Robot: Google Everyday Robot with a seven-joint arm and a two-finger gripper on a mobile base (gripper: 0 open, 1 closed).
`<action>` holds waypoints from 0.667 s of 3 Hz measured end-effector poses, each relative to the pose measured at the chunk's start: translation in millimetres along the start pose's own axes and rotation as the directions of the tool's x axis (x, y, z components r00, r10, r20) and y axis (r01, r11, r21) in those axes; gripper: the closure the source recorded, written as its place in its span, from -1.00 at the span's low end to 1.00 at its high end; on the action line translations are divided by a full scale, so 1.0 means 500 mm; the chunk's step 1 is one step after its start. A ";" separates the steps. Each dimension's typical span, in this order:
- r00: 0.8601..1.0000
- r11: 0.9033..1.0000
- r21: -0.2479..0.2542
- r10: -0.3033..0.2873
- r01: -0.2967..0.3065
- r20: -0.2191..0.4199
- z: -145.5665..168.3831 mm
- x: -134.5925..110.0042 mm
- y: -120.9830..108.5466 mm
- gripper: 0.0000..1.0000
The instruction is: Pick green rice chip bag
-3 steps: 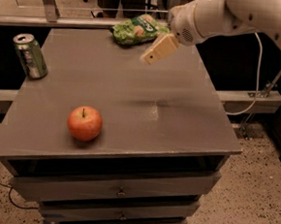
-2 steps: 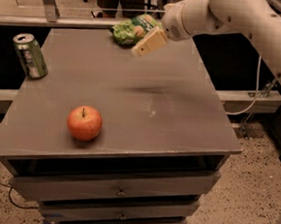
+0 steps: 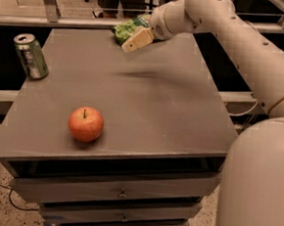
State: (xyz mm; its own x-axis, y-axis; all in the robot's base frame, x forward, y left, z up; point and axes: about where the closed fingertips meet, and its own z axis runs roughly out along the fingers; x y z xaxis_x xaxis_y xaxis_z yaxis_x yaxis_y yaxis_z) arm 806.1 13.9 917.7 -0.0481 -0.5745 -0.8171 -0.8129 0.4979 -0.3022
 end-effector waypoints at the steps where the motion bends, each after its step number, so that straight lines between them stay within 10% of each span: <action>1: 1.000 1.000 0.022 0.020 -0.020 -0.010 0.050 0.017 -0.038 -1.00; 2: 0.999 0.998 0.040 0.041 -0.040 -0.014 0.094 0.033 -0.070 -1.00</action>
Offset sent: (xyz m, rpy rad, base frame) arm 0.0896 -0.0026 -0.0330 0.0198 0.0090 -0.0973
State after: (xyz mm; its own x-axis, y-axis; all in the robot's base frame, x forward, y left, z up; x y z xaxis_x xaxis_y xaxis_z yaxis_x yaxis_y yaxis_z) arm 861.1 17.3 891.9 -0.0892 -0.5628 -0.8218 -0.7864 0.5461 -0.2886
